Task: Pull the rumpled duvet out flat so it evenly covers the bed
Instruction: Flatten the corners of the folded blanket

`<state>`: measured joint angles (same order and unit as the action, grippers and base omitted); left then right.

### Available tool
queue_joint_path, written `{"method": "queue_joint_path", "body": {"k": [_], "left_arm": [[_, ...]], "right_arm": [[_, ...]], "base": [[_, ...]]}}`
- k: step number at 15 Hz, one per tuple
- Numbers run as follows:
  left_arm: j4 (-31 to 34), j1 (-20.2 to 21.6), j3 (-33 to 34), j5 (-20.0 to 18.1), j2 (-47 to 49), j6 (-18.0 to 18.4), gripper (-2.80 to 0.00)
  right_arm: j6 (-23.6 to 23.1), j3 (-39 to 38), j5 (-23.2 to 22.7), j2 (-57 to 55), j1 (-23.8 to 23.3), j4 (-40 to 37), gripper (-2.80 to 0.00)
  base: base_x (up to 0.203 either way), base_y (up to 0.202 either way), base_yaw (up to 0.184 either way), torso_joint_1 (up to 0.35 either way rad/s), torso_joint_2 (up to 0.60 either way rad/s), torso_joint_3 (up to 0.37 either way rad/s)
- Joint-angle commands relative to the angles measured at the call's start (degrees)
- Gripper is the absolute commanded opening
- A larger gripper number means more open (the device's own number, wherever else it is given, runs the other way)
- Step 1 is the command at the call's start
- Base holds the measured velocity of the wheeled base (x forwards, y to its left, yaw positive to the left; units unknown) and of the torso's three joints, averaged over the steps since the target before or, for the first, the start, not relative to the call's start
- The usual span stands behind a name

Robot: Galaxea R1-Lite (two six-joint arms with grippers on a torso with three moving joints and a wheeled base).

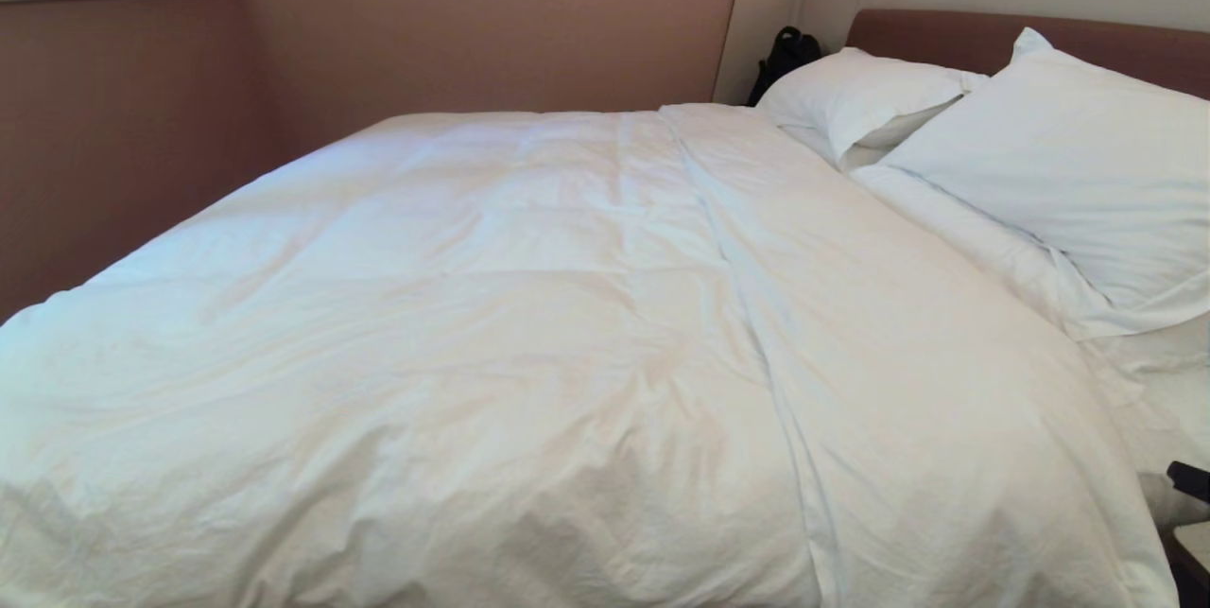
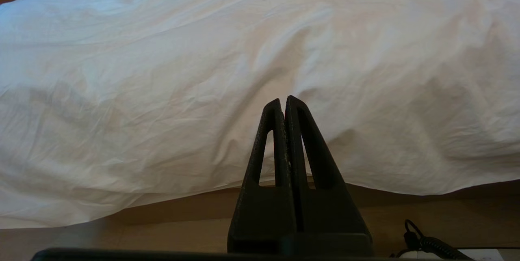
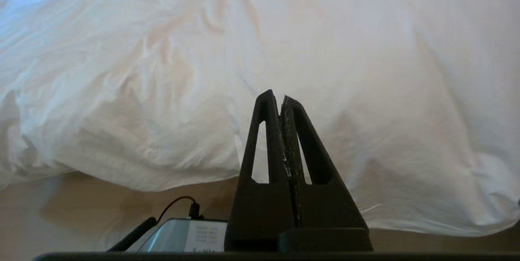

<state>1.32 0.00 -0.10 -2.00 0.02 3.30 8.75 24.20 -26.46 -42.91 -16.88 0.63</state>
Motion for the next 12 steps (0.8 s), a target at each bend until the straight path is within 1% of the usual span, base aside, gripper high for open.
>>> {"method": "queue_joint_path", "body": {"k": [1, 3, 7, 12], "left_arm": [[0.0, 0.0, 0.0, 0.0, 0.0, 0.0, -2.80], [0.0, 0.0, 0.0, 0.0, 0.0, 0.0, -2.80], [0.0, 0.0, 0.0, 0.0, 0.0, 0.0, -2.80], [0.0, 0.0, 0.0, 0.0, 0.0, 0.1, -2.80]], "right_arm": [[0.0, 0.0, 0.6, 4.2, -0.1, 0.1, -2.80], [0.1, -0.6, 1.4, 6.8, 0.0, 0.9, -2.80], [0.0, -3.2, 1.5, 12.4, 0.0, 5.3, -2.80], [0.0, -5.1, 1.3, 14.7, -0.1, 8.9, -2.80]], "base": [[0.000, 0.000, 0.000, 0.000, 0.00, 0.000], [0.000, 0.000, 0.000, 0.000, 0.00, 0.000], [0.000, 0.000, 0.000, 0.000, 0.00, 0.000], [0.000, 0.000, 0.000, 0.000, 0.00, 0.000]]}}
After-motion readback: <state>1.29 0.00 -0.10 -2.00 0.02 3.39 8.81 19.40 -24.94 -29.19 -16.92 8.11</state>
